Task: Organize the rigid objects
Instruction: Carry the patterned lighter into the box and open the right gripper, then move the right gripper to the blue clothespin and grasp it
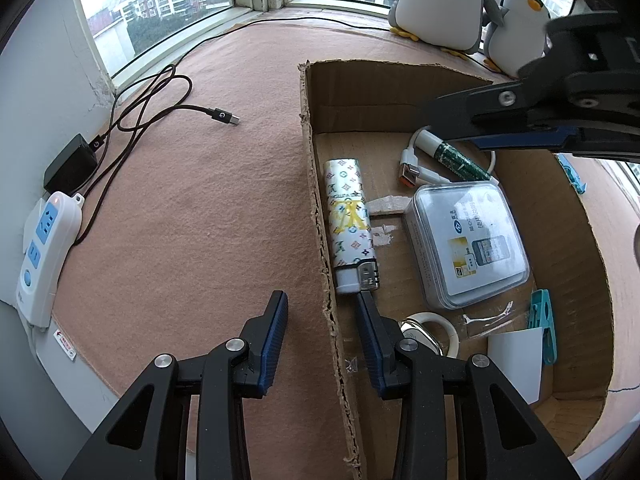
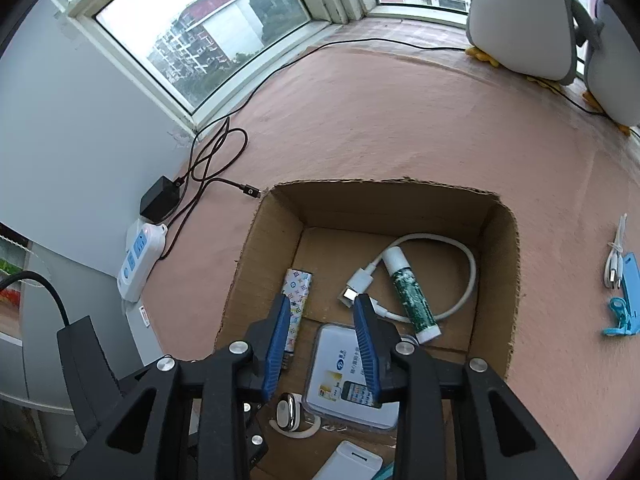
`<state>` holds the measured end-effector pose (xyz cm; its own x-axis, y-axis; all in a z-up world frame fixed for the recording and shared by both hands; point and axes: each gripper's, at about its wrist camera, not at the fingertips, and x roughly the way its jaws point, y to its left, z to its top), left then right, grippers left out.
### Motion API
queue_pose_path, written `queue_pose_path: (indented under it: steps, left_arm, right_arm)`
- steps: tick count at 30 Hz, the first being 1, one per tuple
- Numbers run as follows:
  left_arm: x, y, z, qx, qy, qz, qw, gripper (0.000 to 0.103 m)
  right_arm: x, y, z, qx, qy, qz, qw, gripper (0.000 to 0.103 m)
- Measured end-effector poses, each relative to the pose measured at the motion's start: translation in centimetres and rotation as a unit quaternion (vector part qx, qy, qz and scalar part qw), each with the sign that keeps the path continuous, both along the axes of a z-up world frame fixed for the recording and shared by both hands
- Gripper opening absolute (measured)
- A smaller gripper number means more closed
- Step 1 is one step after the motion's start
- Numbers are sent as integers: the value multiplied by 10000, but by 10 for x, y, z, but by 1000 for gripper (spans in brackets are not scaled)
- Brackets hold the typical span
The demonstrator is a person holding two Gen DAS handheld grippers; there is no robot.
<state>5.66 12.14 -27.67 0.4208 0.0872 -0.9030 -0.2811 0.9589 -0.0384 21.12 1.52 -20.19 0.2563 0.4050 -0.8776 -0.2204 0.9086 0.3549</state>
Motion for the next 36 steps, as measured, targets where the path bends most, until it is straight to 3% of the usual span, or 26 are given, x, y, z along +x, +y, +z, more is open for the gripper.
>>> queue_pose_path:
  steps: [11,24,30,36]
  left_arm:
    - [0,-2,0,16,-2,-11,10000,38]
    - [0,-3,1,28,-12,-36,10000,38]
    - [-1,-5,1,37,-12,-35,10000,38]
    - [-1,-4,1,24,-16,-31,10000,38]
  right_arm:
    - [-12,-58,25,218,-294,-638,9973,33]
    - [-29,-187,19,-318,-483,-2025,9776,34]
    - [-34,-237,-3,-114,-227,-2772,9605,34]
    - [-28,-264,-26,106,328,-3196,9469,34]
